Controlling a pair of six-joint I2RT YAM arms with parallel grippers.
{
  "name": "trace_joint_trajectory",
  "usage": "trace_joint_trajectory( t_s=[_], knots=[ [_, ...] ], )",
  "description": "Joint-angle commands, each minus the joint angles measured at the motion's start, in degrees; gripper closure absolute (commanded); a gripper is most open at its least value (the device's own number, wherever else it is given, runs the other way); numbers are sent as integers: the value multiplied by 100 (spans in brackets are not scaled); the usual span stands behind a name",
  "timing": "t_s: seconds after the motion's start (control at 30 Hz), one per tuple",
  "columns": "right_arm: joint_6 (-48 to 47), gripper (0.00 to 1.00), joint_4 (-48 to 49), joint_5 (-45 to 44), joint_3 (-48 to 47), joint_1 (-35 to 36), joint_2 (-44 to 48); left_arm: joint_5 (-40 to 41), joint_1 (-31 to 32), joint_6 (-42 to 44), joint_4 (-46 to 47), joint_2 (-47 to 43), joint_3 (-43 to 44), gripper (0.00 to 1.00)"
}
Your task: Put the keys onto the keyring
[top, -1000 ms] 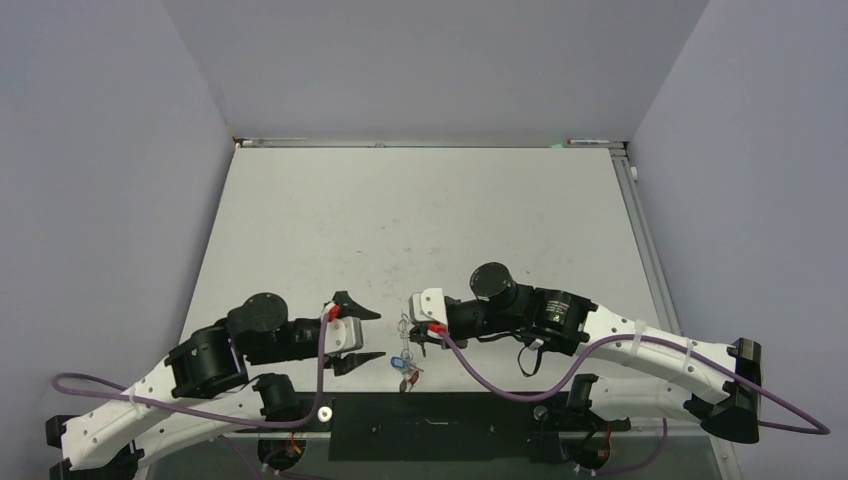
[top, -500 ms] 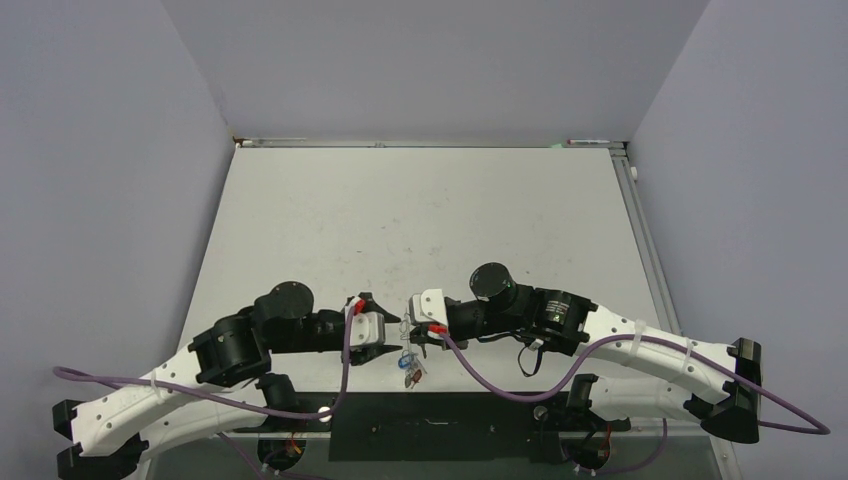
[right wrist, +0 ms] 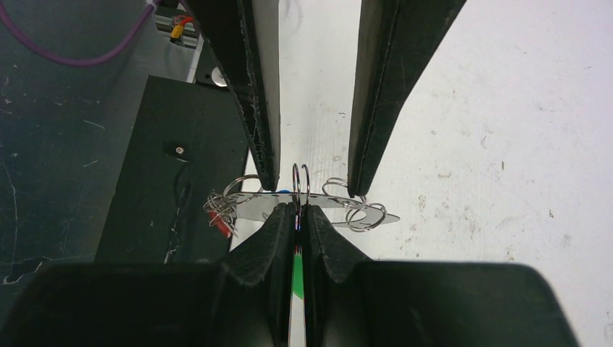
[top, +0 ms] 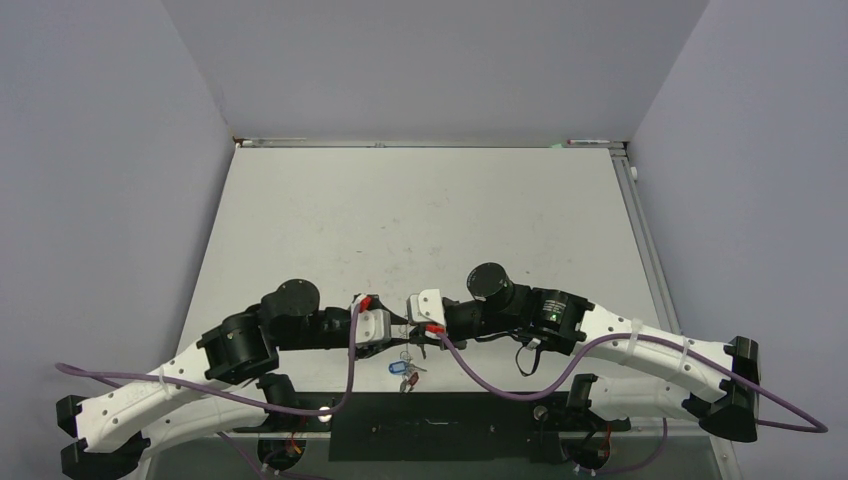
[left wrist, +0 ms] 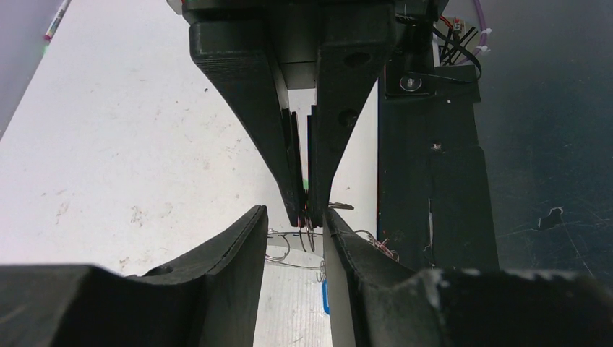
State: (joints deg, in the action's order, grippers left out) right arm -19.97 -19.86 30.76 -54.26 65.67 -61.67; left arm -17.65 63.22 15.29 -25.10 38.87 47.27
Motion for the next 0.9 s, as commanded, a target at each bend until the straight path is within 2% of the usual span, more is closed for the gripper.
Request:
trace_joint_trajectory(
  t_s=[0.0,0.43,0.87],
  knots=[
    [1,95,353,107,-125,-11,93,-55,3,-52,316,2,-8,69],
    [23,95,396,66,-95,-10,180,-60,-3,-118,438,27,-159,69],
    [37,95,430,68,-84,-10,208,-32,2,-140,517,63,-222,77]
  ],
)
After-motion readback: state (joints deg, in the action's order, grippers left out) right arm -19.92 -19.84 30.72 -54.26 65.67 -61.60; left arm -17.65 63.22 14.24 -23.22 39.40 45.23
